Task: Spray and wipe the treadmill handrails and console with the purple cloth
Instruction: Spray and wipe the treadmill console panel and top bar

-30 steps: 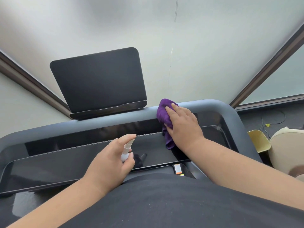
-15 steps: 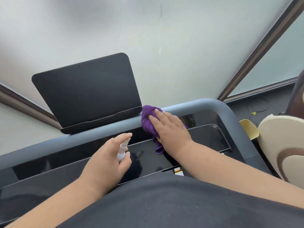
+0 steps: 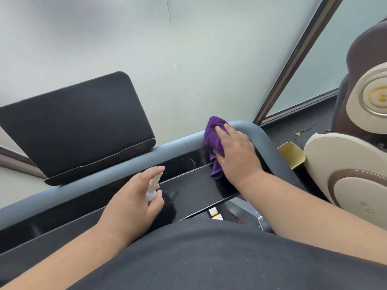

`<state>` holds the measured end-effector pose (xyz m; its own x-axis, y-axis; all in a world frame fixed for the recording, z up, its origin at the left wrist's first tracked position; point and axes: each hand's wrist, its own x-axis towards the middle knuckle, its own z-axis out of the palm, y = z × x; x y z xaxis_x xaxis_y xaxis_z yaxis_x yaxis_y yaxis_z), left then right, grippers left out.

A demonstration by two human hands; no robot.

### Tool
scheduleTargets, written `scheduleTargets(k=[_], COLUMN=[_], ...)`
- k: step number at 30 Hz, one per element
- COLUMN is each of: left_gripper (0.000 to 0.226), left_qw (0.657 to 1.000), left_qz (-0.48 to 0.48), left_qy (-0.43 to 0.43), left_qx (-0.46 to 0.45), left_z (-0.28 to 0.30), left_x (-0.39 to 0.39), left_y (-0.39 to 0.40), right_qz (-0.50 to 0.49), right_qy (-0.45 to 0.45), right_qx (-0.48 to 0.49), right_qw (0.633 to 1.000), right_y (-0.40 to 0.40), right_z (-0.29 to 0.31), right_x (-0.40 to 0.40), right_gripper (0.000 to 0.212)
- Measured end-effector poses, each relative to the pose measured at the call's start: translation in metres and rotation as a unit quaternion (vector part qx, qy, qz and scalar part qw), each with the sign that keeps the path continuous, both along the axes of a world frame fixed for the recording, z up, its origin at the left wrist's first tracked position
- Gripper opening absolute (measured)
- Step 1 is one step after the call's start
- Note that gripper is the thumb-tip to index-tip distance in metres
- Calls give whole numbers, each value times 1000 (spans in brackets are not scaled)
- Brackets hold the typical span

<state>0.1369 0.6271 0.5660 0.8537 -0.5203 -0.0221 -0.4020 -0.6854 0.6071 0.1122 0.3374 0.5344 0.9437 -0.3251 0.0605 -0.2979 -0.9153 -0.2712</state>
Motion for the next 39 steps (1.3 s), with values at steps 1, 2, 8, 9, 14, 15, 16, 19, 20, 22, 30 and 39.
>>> scheduleTargets(k=[1, 2, 8, 9, 14, 15, 16, 19, 20, 22, 30, 39], left_gripper=[63, 63, 67, 67, 59, 57, 56, 54, 54, 53, 42, 36], left_qw=[1000, 1000, 1000, 1000, 1000, 999, 999, 998, 997, 997, 984, 981], left_qz=[4, 7, 8, 5, 12, 15, 20, 43, 48, 34, -44, -71], left_qy=[-3, -5, -1, -2, -18, -21, -18, 26, 37, 33, -27, -39], left_qx=[-1, 0, 13, 14, 19, 22, 23, 32, 43, 61, 169, 178], left_z=[1, 0, -2, -1, 6, 7, 7, 4, 3, 2, -5, -17], left_x=[-1, -2, -15, -16, -15, -13, -9, 6, 12, 22, 62, 69], left_y=[-1, -3, -18, -21, -40, -46, -53, -81, -91, -114, -204, -238], right_qz=[22, 55, 222, 225, 129, 109, 94, 98, 107, 121, 173, 186], right_qy=[-27, -57, 20, 34, 17, 10, 0, -45, -49, -16, 68, 38], right_qx=[19, 41, -2, -20, 34, 53, 67, 79, 79, 84, 53, 37], right_qw=[999, 996, 975, 974, 991, 993, 993, 991, 990, 989, 981, 981], right_y=[10, 21, 51, 45, 18, 13, 7, -1, 0, 1, -10, -15], right_z=[3, 4, -12, -15, -10, -7, -3, 2, -1, -8, -28, -31], right_x=[-3, -6, 12, 15, 10, 4, -5, -51, -67, -92, -98, -97], right_gripper=[67, 66, 72, 74, 60, 57, 55, 58, 60, 62, 60, 59])
